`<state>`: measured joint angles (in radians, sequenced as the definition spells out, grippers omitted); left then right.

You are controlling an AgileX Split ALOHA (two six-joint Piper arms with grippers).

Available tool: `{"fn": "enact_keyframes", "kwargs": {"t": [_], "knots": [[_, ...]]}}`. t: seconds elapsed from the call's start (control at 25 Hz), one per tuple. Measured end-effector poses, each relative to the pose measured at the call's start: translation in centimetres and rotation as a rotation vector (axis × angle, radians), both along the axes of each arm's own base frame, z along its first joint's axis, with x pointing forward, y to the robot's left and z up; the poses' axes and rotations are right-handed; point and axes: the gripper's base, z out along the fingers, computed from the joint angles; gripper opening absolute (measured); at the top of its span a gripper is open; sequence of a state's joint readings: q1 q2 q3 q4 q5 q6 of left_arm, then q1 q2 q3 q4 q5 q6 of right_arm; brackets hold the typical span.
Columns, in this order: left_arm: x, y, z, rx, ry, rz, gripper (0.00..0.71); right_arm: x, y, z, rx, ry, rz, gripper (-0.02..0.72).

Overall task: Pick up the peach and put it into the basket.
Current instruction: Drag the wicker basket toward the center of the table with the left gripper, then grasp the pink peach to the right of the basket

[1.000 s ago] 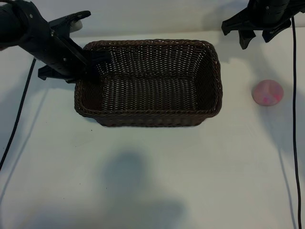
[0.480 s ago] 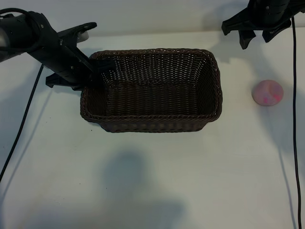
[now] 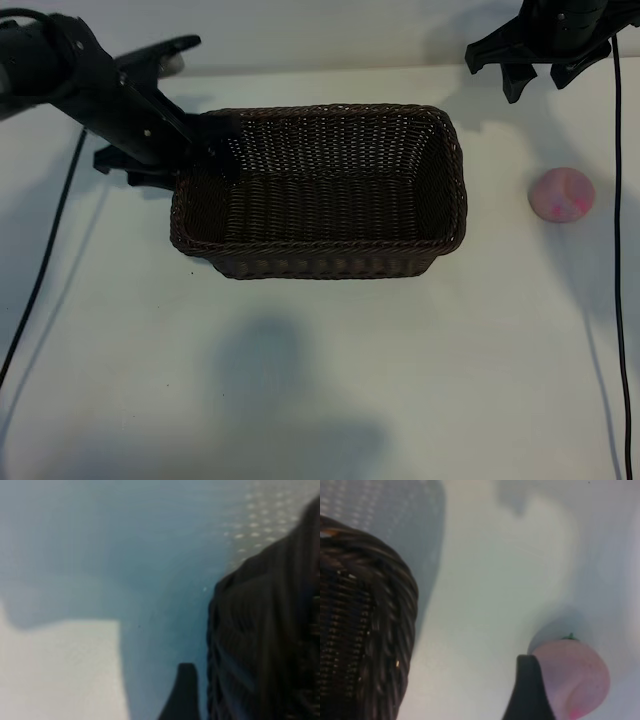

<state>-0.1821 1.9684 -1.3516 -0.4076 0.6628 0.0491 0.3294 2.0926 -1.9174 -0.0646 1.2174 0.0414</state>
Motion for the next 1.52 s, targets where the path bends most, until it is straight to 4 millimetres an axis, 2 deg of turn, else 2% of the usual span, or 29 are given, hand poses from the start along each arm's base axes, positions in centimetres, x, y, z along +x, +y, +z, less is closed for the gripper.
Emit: {"fn": "enact_keyframes", "kwargs": {"t": [0.12, 0.32, 0.6, 1.0, 1.2, 1.36, 1.44, 1.52], "knots": [[-0.5, 0.3, 2.0, 0.022, -0.037, -0.020, 0.681, 0.0, 0.0, 0.0, 0.000, 0.000, 0.000, 0.515], [-2.0, 0.9, 5.6, 0.046, -0.079, -0.047, 0.662, 0.0, 0.0, 0.0, -0.001, 0.000, 0.000, 0.515], [-3.5, 3.7, 8.8, 0.057, -0.076, -0.016, 0.634, 0.0, 0.0, 0.0, -0.002, 0.000, 0.000, 0.514], [-4.3, 4.1, 9.4, 0.097, -0.054, -0.044, 0.597, -0.1, 0.0, 0.3, 0.001, -0.006, -0.001, 0.514], [-4.3, 4.0, 9.4, 0.090, -0.055, -0.042, 0.595, -0.9, -0.3, 2.7, 0.027, -0.055, -0.028, 0.514], [-4.3, 4.0, 9.4, 0.082, -0.054, -0.041, 0.595, -1.2, -0.4, 3.5, 0.043, -0.071, -0.059, 0.514], [-4.3, 4.0, 9.4, 0.082, -0.054, -0.041, 0.592, -1.3, -0.5, 3.2, 0.041, -0.061, -0.070, 0.514], [-4.3, 4.0, 9.4, 0.082, -0.054, -0.041, 0.591, -1.6, -0.6, 1.9, 0.023, -0.020, -0.074, 0.514]]}}
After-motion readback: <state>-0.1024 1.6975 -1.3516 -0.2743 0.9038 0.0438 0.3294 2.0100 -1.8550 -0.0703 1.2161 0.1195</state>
